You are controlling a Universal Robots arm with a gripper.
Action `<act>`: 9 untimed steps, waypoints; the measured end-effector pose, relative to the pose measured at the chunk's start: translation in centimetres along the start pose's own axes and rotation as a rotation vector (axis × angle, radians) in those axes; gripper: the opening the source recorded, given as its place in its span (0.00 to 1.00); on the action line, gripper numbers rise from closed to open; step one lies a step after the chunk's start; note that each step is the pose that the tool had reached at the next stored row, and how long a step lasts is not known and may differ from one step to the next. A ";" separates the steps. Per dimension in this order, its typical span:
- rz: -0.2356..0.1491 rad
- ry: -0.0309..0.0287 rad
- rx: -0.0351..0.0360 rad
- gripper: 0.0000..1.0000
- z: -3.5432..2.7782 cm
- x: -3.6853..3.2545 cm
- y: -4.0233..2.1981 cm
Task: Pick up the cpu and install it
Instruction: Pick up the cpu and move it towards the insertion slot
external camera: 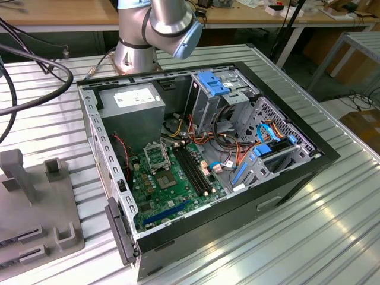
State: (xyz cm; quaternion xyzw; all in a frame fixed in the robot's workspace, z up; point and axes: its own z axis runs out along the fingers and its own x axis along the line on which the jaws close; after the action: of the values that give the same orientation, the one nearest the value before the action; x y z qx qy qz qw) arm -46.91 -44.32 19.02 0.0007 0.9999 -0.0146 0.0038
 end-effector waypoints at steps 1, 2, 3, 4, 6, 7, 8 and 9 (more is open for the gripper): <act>0.000 0.0001 0.0001 0.58 -0.01 0.00 0.00; -0.001 0.0001 0.0000 0.51 0.00 0.00 0.00; -0.001 0.0001 0.0000 0.51 0.00 0.00 0.00; -0.001 0.0001 0.0000 0.51 0.00 0.00 0.00; -0.001 0.0000 0.0000 0.51 0.00 0.00 0.00; -0.001 0.0000 0.0000 0.51 0.00 -0.01 0.00; 0.000 -0.0001 -0.0001 0.51 0.01 -0.04 0.01; 0.000 -0.0001 -0.0001 0.51 0.01 -0.07 0.00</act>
State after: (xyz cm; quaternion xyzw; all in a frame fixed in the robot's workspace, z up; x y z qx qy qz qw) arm -46.84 -44.32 19.01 0.0005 0.9999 -0.0146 0.0038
